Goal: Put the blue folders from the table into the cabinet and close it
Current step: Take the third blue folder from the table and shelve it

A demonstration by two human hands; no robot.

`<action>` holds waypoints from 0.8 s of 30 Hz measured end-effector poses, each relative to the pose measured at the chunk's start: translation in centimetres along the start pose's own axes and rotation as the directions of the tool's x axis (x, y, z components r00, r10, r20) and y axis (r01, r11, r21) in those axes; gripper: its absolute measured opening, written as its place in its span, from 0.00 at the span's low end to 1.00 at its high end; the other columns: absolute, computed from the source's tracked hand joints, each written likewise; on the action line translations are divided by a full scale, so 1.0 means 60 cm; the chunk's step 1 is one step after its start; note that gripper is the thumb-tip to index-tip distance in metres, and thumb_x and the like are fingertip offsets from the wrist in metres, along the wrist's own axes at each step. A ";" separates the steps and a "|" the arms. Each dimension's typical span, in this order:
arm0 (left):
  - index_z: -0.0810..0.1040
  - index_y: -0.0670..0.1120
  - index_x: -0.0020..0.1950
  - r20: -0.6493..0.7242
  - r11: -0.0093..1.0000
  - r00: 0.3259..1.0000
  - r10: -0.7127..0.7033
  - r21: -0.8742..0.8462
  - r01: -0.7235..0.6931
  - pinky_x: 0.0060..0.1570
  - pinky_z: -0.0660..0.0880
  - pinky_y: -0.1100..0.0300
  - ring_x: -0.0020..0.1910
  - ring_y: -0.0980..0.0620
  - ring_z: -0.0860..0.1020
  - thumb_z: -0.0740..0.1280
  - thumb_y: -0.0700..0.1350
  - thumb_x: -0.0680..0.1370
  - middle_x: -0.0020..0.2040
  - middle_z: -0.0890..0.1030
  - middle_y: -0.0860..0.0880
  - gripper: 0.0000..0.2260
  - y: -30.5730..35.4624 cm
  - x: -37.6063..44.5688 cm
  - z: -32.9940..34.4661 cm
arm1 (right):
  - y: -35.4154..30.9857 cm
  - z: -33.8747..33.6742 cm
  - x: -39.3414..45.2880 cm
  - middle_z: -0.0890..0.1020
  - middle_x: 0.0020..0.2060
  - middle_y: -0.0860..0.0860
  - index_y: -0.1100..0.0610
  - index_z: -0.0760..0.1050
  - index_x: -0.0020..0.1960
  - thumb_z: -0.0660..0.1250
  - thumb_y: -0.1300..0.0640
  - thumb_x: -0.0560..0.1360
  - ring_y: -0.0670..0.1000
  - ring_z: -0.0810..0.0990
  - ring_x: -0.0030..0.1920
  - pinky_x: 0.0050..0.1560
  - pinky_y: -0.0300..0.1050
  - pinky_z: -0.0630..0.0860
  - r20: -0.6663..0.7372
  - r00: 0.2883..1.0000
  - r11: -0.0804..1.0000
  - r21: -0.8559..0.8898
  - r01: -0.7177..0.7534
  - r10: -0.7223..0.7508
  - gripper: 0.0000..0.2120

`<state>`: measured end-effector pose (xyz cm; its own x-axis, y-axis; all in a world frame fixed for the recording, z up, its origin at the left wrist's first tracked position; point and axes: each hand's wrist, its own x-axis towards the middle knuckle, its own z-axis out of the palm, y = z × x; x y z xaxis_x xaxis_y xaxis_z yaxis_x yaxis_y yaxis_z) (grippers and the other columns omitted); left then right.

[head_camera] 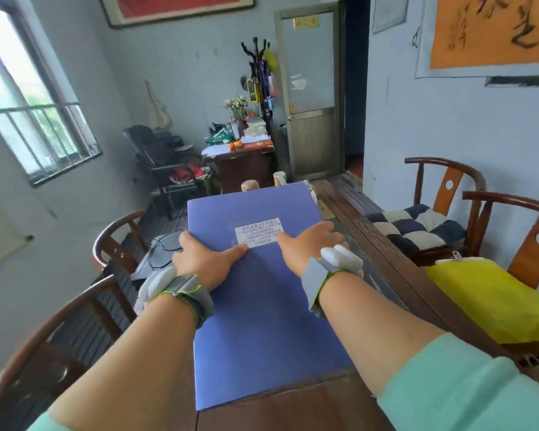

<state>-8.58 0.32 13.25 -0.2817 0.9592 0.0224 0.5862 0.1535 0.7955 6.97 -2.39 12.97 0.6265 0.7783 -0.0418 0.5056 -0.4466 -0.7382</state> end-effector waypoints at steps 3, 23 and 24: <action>0.58 0.45 0.73 -0.041 0.996 0.999 0.016 -0.091 -0.020 0.63 0.71 0.49 0.66 0.40 0.73 0.77 0.59 0.64 0.69 0.71 0.43 0.45 0.026 -0.012 -0.093 | -0.075 -0.037 -0.050 0.73 0.62 0.58 0.59 0.65 0.64 0.66 0.35 0.67 0.61 0.72 0.62 0.62 0.58 0.70 -0.007 0.996 0.996 0.026 0.090 -0.090 0.37; 0.54 0.44 0.75 -0.707 0.992 0.707 -0.022 -0.105 -0.074 0.63 0.75 0.48 0.63 0.40 0.76 0.76 0.62 0.61 0.64 0.74 0.47 0.51 0.083 -0.372 -0.872 | -0.556 -0.229 -0.632 0.79 0.52 0.54 0.57 0.72 0.55 0.64 0.29 0.58 0.60 0.77 0.54 0.54 0.50 0.75 0.035 0.729 0.683 0.383 0.621 -0.683 0.37; 0.54 0.45 0.75 -0.724 0.994 0.688 -0.037 -0.098 -0.049 0.63 0.75 0.49 0.63 0.41 0.76 0.76 0.62 0.61 0.64 0.73 0.48 0.51 0.075 -0.401 -0.910 | -0.572 -0.235 -0.676 0.79 0.50 0.53 0.57 0.71 0.51 0.64 0.28 0.58 0.59 0.78 0.53 0.52 0.49 0.74 0.033 0.701 0.646 0.423 0.636 -0.712 0.36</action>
<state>-40.64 -35.03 49.39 -0.7661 0.4827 0.4245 0.5223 0.0825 0.8488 -27.45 -24.83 49.50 0.0594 0.8786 0.4739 0.4742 0.3929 -0.7879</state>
